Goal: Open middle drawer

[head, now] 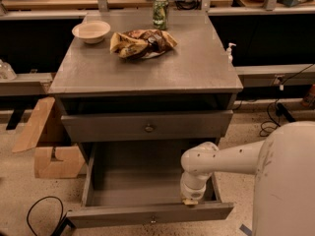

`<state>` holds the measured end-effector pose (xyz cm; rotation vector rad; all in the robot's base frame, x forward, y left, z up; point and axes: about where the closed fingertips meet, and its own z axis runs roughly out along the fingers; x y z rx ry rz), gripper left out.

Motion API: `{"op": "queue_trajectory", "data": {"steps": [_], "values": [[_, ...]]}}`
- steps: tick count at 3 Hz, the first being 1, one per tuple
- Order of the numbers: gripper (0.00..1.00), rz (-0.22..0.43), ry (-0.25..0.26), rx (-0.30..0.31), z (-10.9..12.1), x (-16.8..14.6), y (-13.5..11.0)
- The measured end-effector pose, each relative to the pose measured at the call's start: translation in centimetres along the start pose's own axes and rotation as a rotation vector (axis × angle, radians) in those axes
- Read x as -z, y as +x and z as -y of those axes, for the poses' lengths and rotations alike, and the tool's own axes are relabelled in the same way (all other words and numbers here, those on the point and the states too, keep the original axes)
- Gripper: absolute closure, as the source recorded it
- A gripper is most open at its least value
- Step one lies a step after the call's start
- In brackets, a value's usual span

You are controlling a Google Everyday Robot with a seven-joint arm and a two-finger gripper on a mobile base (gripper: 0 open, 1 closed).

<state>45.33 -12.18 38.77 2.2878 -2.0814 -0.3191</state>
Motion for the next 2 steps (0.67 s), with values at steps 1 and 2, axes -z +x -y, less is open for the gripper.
{"op": "queue_trajectory", "data": {"steps": [1, 2], "values": [[0.05, 0.000, -0.002, 0.000, -0.03, -0.08, 0.01], [0.00, 0.000, -0.002, 0.000, 0.73, 0.05, 0.04]]}}
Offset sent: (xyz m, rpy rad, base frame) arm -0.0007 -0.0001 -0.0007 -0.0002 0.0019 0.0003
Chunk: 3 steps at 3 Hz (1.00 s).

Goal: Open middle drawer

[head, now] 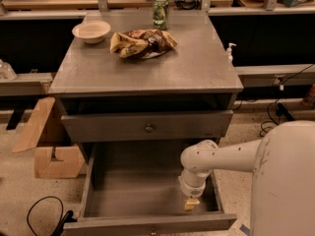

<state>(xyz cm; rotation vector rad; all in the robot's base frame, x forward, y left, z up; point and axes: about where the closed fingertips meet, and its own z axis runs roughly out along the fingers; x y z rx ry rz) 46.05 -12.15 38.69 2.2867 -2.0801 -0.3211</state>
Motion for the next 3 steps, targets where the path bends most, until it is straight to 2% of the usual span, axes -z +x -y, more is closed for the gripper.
{"op": "queue_trajectory", "data": {"steps": [1, 3], "values": [[0.00, 0.000, 0.000, 0.000, 0.00, 0.00, 0.00], [0.49, 0.000, -0.004, 0.000, -0.14, -0.18, 0.02]]}}
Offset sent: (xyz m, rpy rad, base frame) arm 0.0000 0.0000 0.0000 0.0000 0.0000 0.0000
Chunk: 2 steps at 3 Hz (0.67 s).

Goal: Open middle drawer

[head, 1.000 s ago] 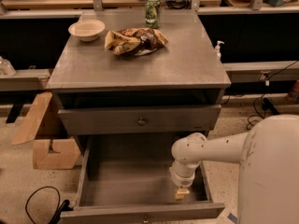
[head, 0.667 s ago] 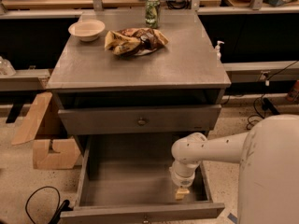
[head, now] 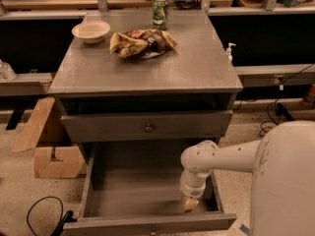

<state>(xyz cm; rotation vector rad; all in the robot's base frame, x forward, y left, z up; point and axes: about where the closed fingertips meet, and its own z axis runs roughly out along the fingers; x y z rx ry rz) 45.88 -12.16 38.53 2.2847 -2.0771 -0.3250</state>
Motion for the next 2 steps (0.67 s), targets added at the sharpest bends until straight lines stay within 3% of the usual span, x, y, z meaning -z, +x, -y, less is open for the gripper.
{"op": "queue_trajectory", "data": {"steps": [1, 2], "values": [[0.72, -0.012, 0.003, 0.015, 0.9, 0.8, 0.0], [0.95, -0.035, 0.031, 0.033, 1.3, 4.5, 1.0]]}}
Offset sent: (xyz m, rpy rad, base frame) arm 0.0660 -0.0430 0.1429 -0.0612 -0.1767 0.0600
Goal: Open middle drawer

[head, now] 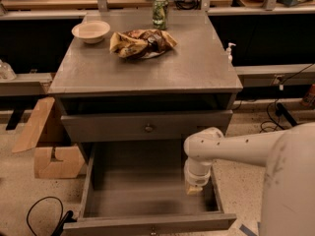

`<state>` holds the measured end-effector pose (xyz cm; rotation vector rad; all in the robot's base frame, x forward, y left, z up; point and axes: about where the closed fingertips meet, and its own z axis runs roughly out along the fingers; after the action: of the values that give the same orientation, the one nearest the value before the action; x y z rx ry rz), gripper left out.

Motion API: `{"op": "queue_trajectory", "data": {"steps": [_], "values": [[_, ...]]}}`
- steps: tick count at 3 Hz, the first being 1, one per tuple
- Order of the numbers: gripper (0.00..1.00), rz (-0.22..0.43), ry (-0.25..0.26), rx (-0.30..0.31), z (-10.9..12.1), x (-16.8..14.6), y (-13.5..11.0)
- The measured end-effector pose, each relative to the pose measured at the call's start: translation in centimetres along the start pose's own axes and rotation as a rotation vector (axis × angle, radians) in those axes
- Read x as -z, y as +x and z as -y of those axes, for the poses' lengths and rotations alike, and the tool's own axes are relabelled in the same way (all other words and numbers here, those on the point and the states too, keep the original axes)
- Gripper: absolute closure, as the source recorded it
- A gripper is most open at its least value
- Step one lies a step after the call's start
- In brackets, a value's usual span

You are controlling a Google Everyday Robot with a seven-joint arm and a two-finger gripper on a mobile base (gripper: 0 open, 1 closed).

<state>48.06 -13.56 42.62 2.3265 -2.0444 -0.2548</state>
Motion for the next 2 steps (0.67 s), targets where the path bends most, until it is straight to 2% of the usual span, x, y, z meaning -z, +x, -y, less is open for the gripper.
{"op": "queue_trajectory", "data": {"steps": [1, 2], "values": [[1.00, -0.033, 0.086, 0.055, 0.0, 10.4, 2.5], [1.00, -0.050, 0.196, 0.087, -2.4, 21.8, 5.7]]}}
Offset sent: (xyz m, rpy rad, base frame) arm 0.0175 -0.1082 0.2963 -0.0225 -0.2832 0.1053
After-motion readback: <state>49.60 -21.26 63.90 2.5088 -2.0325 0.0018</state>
